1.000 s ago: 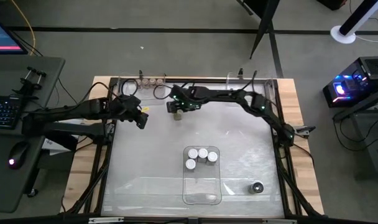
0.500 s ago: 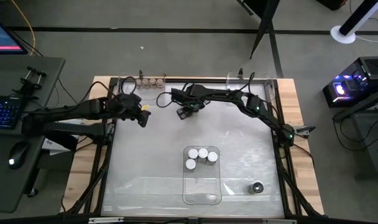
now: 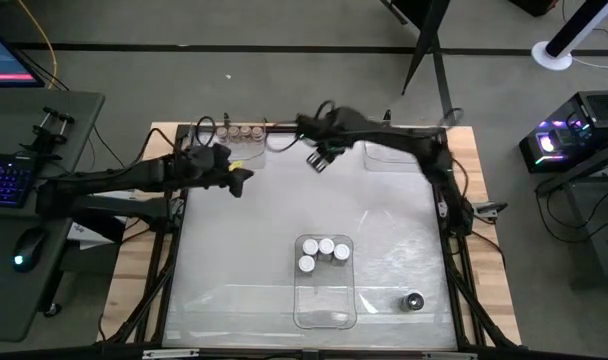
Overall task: Sort spices by type
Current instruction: Put the top black seasoning bottle into the top right transparent bin
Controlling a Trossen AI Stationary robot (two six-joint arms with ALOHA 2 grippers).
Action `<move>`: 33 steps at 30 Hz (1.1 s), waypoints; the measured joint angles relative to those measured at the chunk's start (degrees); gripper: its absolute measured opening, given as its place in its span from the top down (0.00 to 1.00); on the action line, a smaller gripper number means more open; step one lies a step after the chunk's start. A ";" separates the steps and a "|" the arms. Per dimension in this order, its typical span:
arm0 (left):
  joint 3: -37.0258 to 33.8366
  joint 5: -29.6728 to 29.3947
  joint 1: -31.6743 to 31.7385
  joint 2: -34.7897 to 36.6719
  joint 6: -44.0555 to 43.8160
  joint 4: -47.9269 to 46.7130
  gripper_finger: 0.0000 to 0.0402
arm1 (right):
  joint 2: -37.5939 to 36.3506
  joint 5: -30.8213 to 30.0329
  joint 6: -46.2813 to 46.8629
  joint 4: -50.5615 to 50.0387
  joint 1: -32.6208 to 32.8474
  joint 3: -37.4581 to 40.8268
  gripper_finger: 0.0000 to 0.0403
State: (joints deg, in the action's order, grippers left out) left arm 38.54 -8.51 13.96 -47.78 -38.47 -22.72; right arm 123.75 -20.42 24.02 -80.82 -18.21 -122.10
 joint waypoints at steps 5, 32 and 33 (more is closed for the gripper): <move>0.26 3.10 0.29 -6.99 9.02 18.86 0.94 | -10.76 -1.63 -0.27 -2.09 -1.70 3.13 0.63; 35.80 2.18 -0.93 -46.02 61.65 23.88 0.33 | -43.50 10.74 -3.28 19.42 5.62 36.39 0.63; 35.80 2.19 -0.66 -46.04 60.68 23.81 0.33 | -43.50 12.29 -4.62 19.42 5.29 36.39 0.63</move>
State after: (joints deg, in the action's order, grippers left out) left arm 74.35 -6.33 13.30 -93.82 22.21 1.09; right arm 80.25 -8.13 19.40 -61.41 -12.91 -85.71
